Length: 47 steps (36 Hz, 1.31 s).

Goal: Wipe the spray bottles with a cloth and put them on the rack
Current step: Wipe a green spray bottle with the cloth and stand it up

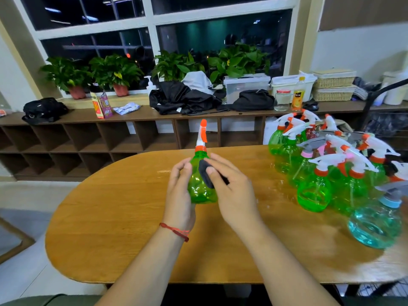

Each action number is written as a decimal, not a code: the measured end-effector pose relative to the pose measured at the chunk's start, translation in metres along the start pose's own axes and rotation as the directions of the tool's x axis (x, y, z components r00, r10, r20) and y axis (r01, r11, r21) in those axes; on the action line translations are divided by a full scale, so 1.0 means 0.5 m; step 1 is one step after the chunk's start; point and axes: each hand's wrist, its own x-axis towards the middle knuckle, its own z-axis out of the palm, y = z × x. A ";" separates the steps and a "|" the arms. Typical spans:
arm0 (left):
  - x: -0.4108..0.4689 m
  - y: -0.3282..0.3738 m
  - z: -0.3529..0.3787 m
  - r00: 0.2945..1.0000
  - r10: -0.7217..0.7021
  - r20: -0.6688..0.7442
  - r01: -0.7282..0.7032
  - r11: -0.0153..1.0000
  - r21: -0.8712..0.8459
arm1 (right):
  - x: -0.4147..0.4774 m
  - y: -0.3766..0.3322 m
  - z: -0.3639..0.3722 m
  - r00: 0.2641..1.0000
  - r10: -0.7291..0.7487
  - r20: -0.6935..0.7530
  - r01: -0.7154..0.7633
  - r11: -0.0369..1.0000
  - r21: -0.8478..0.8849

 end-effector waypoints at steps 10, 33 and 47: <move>-0.007 -0.009 -0.017 0.998 0.054 0.007 -0.055 0.998 0.039 | 0.014 -0.003 0.003 0.998 0.070 -0.005 -0.069 0.990 0.124; -0.028 -0.016 -0.044 0.997 0.015 0.071 -0.020 0.997 0.075 | 0.028 0.007 -0.003 0.999 0.053 -0.005 -0.053 0.998 0.046; 0.000 -0.027 -0.055 0.991 0.034 -0.132 -0.034 0.999 0.002 | -0.062 0.025 0.043 0.998 -0.029 0.052 0.034 0.995 -0.090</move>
